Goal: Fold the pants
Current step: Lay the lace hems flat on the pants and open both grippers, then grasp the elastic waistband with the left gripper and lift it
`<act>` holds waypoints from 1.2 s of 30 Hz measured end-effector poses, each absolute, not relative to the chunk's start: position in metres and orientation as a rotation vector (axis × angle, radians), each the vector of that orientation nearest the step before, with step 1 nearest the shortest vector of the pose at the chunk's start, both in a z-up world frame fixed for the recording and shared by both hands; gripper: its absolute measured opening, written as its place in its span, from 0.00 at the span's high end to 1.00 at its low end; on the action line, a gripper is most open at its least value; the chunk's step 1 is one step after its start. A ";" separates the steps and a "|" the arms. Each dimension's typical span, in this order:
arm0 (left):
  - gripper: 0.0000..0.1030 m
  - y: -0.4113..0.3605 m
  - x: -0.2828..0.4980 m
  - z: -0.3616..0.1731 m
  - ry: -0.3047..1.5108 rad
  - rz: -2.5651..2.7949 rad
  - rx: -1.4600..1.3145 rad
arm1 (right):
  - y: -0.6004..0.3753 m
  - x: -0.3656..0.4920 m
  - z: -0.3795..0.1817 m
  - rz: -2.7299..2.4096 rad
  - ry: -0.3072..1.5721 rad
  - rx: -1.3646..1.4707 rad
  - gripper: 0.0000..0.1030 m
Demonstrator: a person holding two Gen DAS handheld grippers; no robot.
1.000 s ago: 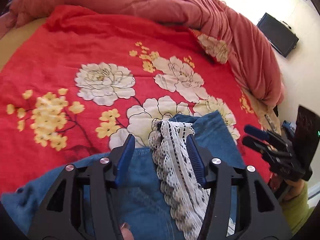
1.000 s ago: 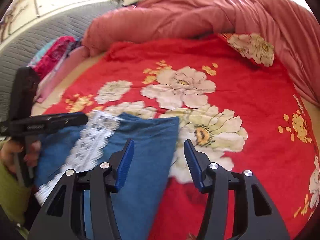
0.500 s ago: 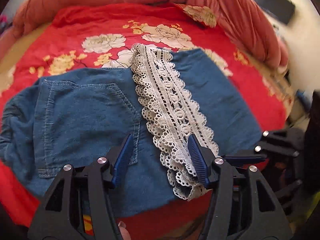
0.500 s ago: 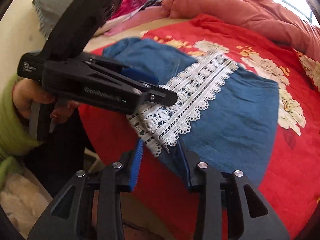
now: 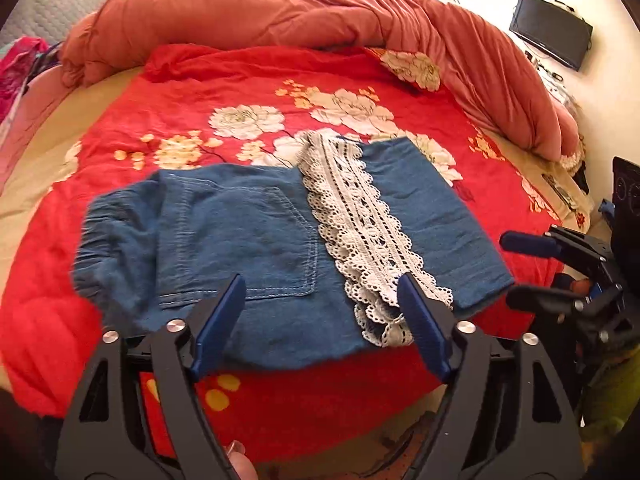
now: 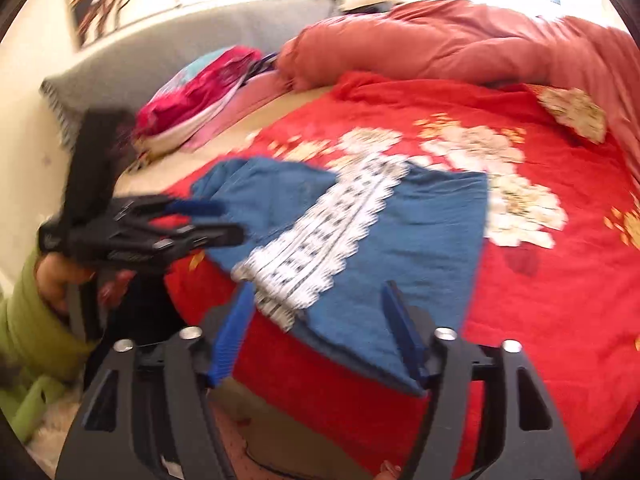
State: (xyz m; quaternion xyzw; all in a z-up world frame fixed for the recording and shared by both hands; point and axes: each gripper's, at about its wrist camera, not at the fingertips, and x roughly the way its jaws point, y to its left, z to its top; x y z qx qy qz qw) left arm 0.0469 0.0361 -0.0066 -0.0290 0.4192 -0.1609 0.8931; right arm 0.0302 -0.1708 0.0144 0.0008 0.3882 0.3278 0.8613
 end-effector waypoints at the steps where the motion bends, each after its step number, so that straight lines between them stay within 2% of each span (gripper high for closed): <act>1: 0.25 0.040 0.044 -0.003 0.860 -0.321 -0.062 | -0.173 0.032 0.016 0.671 0.813 0.014 0.28; 4: 0.13 0.052 0.036 0.005 0.840 -0.291 -0.072 | -0.178 0.037 0.020 0.621 0.813 0.055 0.23; 7: 0.09 0.066 0.030 0.011 0.827 -0.255 -0.082 | -0.177 0.045 0.026 0.586 0.809 0.075 0.15; 9: 0.09 0.076 0.027 0.011 0.826 -0.222 -0.090 | -0.175 0.048 0.029 0.584 0.802 0.076 0.14; 11: 0.09 0.086 0.025 0.011 0.824 -0.191 -0.096 | -0.168 0.053 0.032 0.588 0.799 0.072 0.07; 26: 0.09 0.168 0.024 -0.027 0.912 -0.068 -0.342 | -0.077 0.099 0.044 0.699 0.835 -0.048 0.05; 36: 0.09 0.169 0.040 -0.047 0.927 -0.161 -0.532 | 0.027 0.156 0.042 0.901 0.934 -0.180 0.05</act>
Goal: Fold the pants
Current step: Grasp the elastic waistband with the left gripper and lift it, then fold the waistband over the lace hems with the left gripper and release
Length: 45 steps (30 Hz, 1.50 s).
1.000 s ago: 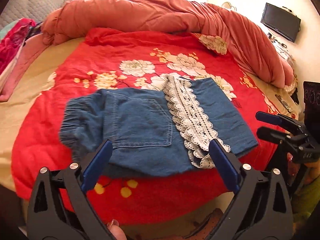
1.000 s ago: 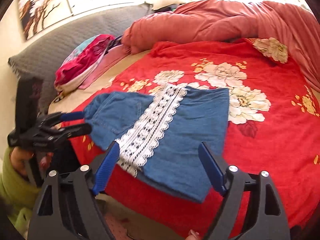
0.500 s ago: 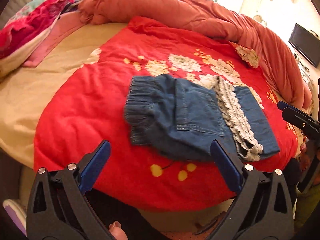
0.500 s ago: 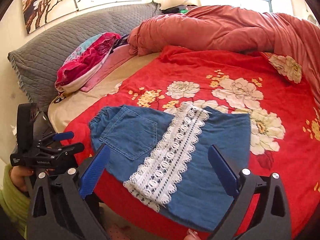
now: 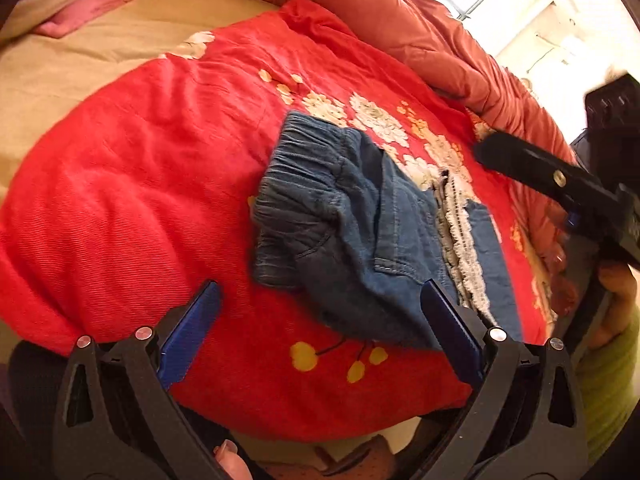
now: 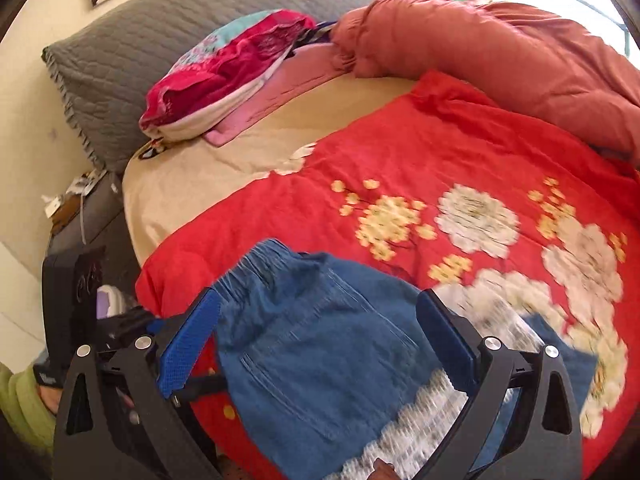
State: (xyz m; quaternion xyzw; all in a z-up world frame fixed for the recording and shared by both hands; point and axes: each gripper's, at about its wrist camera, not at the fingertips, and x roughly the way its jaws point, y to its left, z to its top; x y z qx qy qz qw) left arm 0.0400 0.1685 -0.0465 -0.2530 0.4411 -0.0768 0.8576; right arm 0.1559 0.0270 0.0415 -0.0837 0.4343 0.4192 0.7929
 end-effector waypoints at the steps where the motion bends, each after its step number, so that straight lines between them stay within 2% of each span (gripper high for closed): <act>1: 0.10 0.167 0.042 -0.049 0.934 -0.153 -0.540 | 0.037 0.161 0.039 0.935 0.956 -0.192 0.05; 3: 0.11 0.166 0.045 -0.052 0.936 -0.149 -0.541 | 0.053 0.167 0.033 0.979 0.986 -0.222 0.05; 7: 0.24 0.167 0.051 -0.057 0.948 -0.120 -0.515 | 0.085 0.179 0.011 1.005 1.050 -0.314 0.05; 14: 0.26 0.164 0.052 -0.060 0.936 -0.112 -0.455 | 0.120 0.185 -0.023 1.051 1.122 -0.407 0.08; 16: 0.26 0.164 0.052 -0.060 0.932 -0.112 -0.452 | 0.127 0.182 -0.037 1.080 1.153 -0.447 0.34; 20: 0.26 0.165 0.051 -0.060 0.940 -0.123 -0.455 | 0.121 0.174 -0.036 1.126 1.100 -0.419 0.47; 22: 0.26 0.167 0.050 -0.057 0.941 -0.135 -0.477 | 0.111 0.176 -0.031 1.135 1.091 -0.373 0.61; 24: 0.26 0.171 0.048 -0.053 0.929 -0.159 -0.522 | 0.095 0.180 -0.021 1.158 1.073 -0.288 0.65; 28: 0.21 0.169 0.047 -0.048 0.907 -0.183 -0.572 | 0.061 0.183 0.004 1.217 1.024 -0.113 0.66; 33: 0.21 0.157 0.056 -0.040 0.891 -0.287 -0.658 | 0.041 0.182 0.028 1.245 0.961 -0.030 0.66; 34: 0.28 0.154 0.059 -0.038 0.883 -0.309 -0.673 | 0.037 0.181 0.034 1.245 0.946 -0.026 0.66; 39: 0.43 0.126 0.071 -0.018 0.864 -0.380 -0.650 | 0.002 0.185 0.049 1.233 0.887 0.022 0.66; 45: 0.43 0.090 0.081 0.002 0.849 -0.423 -0.590 | -0.044 0.187 0.058 1.204 0.833 0.049 0.64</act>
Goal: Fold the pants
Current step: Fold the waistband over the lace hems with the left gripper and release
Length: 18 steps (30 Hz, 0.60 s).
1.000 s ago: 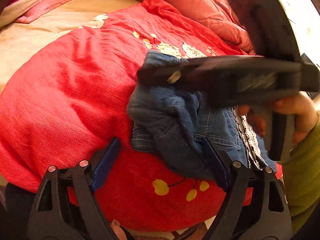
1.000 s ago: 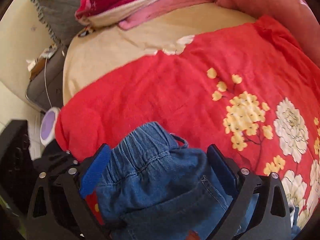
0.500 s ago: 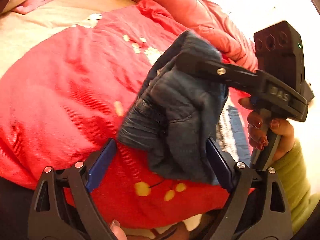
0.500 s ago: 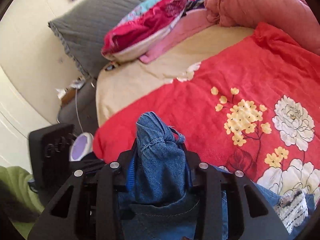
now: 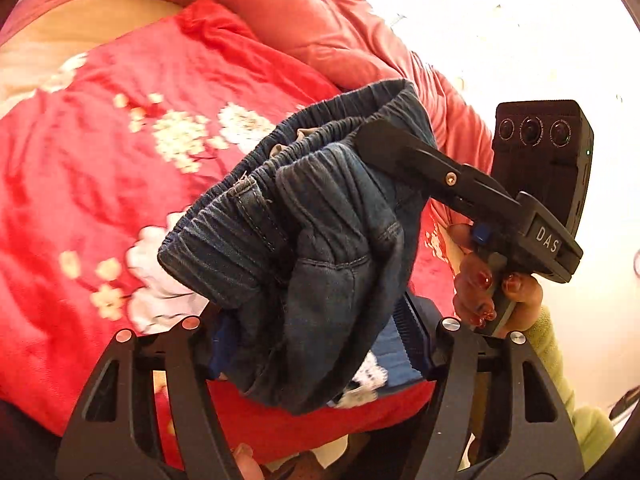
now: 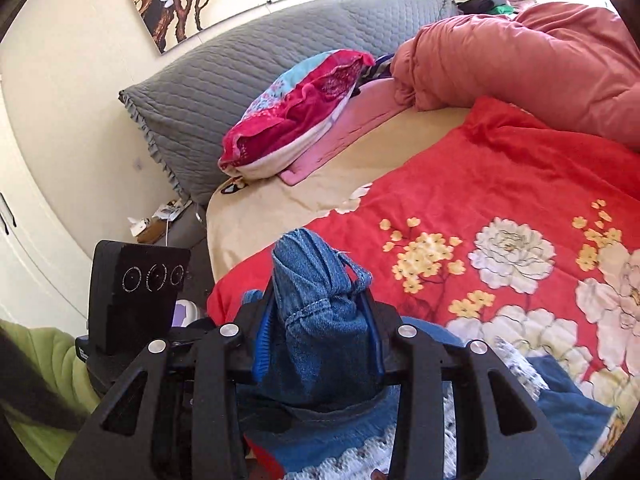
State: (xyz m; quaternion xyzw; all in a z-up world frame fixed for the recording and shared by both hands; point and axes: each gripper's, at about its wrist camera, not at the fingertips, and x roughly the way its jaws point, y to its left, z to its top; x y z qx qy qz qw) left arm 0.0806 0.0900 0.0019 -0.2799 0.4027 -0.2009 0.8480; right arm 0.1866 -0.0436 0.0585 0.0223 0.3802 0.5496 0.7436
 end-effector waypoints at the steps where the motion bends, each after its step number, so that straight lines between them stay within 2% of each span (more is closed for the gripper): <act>1: 0.43 0.084 0.081 0.003 0.850 -0.426 -0.582 | -0.052 0.187 0.060 1.193 0.824 0.058 0.64; 2: 0.43 0.079 0.082 0.005 0.849 -0.431 -0.576 | -0.059 0.187 0.060 1.185 0.822 0.067 0.63; 4: 0.43 0.067 0.087 0.007 0.842 -0.440 -0.554 | -0.075 0.187 0.060 1.166 0.813 0.085 0.53; 5: 0.42 0.061 0.089 0.007 0.841 -0.448 -0.549 | -0.084 0.186 0.059 1.153 0.808 0.095 0.52; 6: 0.42 0.054 0.090 0.007 0.841 -0.462 -0.547 | -0.092 0.186 0.059 1.144 0.807 0.105 0.47; 7: 0.40 0.048 0.090 0.006 0.847 -0.491 -0.548 | -0.104 0.186 0.057 1.123 0.809 0.127 0.35; 9: 0.38 0.036 0.088 0.005 0.863 -0.571 -0.544 | -0.124 0.186 0.053 1.085 0.802 0.176 0.25; 14: 0.38 0.030 0.073 0.014 0.842 -0.645 -0.485 | -0.180 0.183 0.037 0.949 0.820 0.275 0.23; 18: 0.38 0.036 0.086 0.008 0.851 -0.375 -0.311 | -0.184 0.165 0.026 0.844 0.852 0.156 0.23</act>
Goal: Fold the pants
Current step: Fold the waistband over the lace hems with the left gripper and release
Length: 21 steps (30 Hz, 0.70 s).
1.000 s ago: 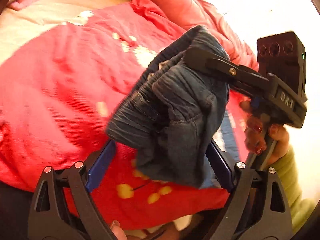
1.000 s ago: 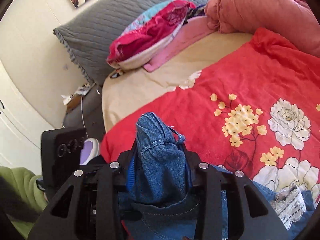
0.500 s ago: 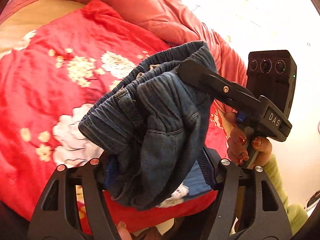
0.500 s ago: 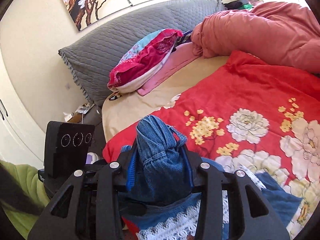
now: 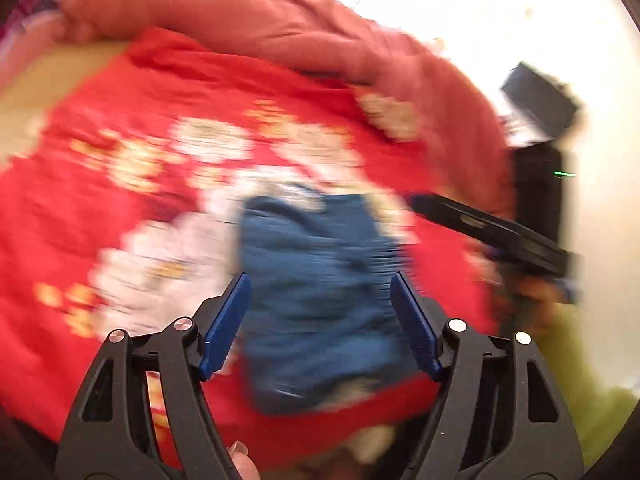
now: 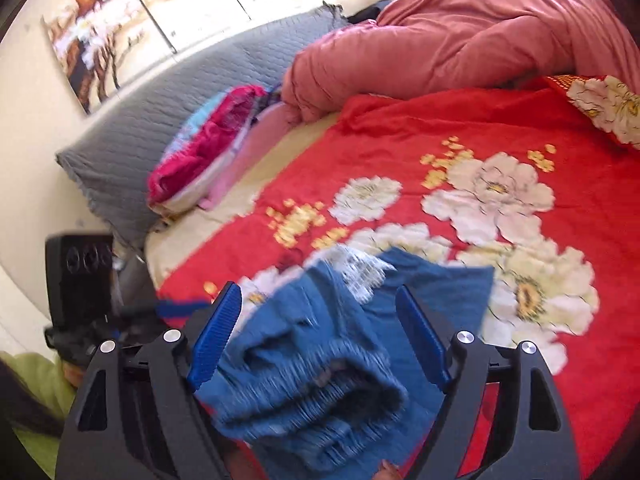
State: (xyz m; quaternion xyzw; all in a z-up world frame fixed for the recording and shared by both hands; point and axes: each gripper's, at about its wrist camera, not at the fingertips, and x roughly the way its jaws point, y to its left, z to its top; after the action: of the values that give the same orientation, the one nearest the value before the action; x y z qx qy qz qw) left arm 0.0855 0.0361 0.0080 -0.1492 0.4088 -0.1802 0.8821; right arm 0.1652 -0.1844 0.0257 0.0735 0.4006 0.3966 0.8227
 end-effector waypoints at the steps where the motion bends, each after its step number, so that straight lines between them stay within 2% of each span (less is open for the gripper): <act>1: 0.38 0.034 0.092 0.001 0.868 -0.333 -0.272 | -0.182 0.161 0.024 0.834 0.856 0.135 0.23; 5: 0.38 0.016 0.091 -0.021 0.921 -0.308 -0.157 | -0.162 0.137 0.012 0.772 0.877 -0.049 0.23; 9: 0.38 -0.008 0.076 -0.044 0.950 -0.338 -0.049 | -0.154 0.120 -0.025 0.673 0.969 -0.287 0.23; 13: 0.38 0.000 0.065 -0.045 0.941 -0.343 -0.090 | -0.168 0.117 -0.027 0.714 0.995 -0.171 0.21; 18: 0.38 0.013 0.043 0.001 0.808 -0.351 -0.088 | -0.180 0.127 0.015 0.745 0.885 -0.045 0.21; 20: 0.42 0.011 0.045 0.006 0.793 -0.364 -0.083 | -0.178 0.144 0.024 0.741 0.886 -0.014 0.22; 21: 0.49 0.008 0.047 0.004 0.797 -0.361 -0.067 | -0.173 0.152 0.026 0.743 0.888 -0.023 0.27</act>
State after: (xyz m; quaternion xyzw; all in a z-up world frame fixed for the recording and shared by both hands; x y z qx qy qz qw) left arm 0.0469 0.0077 0.0042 -0.0324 0.3860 -0.1750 0.9052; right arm 0.1516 -0.1727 0.0259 -0.0108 0.4196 0.3509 0.8370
